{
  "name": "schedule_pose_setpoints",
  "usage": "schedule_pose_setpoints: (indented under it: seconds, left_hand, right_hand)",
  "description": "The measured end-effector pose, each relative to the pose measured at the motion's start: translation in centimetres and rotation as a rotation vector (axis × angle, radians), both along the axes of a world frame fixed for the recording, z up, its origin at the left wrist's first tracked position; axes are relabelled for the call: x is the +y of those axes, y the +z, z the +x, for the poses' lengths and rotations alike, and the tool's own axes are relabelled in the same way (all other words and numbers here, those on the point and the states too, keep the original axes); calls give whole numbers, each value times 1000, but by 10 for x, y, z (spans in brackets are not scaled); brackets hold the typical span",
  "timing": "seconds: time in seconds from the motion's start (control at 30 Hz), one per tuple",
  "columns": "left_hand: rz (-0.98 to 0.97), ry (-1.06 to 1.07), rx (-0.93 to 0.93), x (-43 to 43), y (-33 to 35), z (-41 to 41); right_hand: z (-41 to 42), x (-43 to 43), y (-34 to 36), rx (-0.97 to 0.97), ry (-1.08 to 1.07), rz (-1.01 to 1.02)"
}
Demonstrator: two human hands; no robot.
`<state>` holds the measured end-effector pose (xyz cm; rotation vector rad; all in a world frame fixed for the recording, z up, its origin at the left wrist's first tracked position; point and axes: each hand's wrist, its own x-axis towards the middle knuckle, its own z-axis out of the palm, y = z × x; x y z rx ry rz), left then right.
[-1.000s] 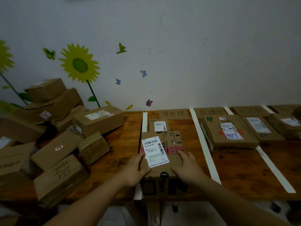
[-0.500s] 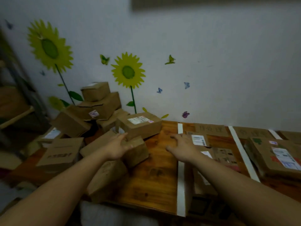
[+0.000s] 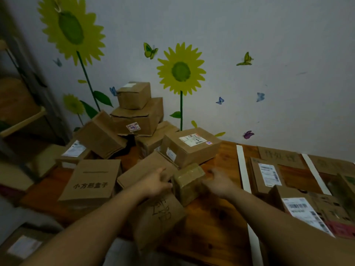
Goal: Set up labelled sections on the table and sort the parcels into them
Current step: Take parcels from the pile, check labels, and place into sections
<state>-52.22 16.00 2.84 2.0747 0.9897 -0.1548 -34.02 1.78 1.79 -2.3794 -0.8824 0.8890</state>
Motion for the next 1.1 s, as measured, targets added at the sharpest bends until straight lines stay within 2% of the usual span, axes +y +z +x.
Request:
schedule_pose_setpoints:
  seconds: [0.2, 0.33, 0.47, 0.6, 0.7, 0.87, 0.93, 1.03, 1.1]
  left_hand:
    - [164, -124, 62, 6, -38, 56]
    - [259, -170, 152, 14, -63, 83]
    - [388, -307, 275, 17, -76, 94]
    - [315, -257, 83, 16, -70, 97]
    - [246, -234, -90, 18, -52, 96]
    - [460, -447, -183, 5, -23, 85]
    - [482, -458, -238, -3, -12, 73]
    - [440, -387, -343, -18, 0, 46]
    - [532, -390, -407, -27, -1, 28]
  right_hand:
    - [32, 52, -43, 80, -48, -60]
    - [49, 66, -64, 112, 41, -82]
    - [59, 64, -72, 121, 58, -82]
    - [63, 59, -64, 198, 19, -41]
    - [64, 55, -43, 306, -113, 50]
    - [46, 42, 9, 554, -369, 135]
    - [31, 30, 23, 548, -416, 238]
    - [2, 13, 36, 435, -477, 439]
    - [-19, 4, 43, 380, -493, 525]
